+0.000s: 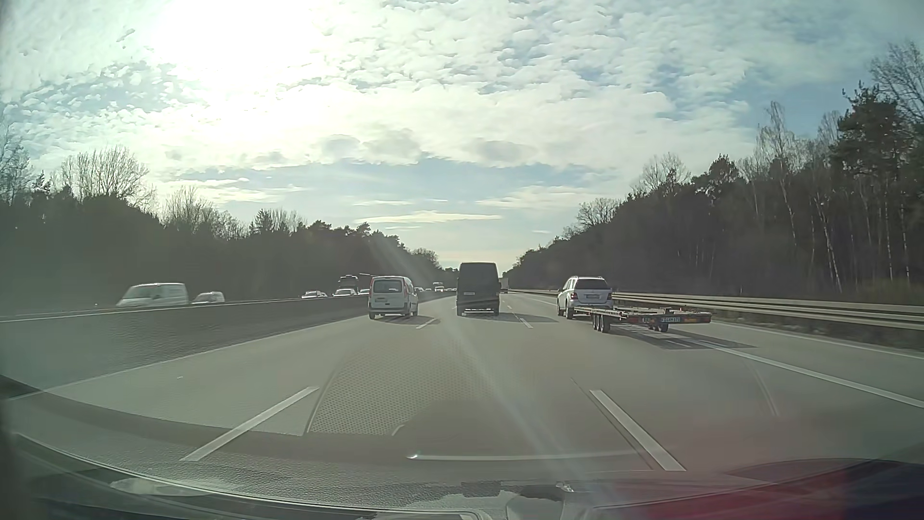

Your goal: Follow the waypoints while adhering to traffic rules and regulations

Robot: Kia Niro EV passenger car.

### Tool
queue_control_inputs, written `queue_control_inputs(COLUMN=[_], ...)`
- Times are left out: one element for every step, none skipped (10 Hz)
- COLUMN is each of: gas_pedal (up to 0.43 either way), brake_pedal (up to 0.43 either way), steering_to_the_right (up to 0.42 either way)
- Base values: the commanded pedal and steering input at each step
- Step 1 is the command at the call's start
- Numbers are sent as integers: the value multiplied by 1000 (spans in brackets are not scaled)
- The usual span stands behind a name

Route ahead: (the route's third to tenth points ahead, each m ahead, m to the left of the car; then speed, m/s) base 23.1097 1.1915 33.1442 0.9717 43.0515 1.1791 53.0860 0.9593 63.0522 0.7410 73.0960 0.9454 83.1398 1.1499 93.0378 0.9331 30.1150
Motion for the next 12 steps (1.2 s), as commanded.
queue_control_inputs(gas_pedal=[287,287,287,287,287,287,287,287,287,287,287,287], brake_pedal=[0,0,0,0,0,0,0,0,0,0,0,0], steering_to_the_right=[-4,-4,-4,-3,-4,-4,-3,-3,-3,-3,-3,-2])
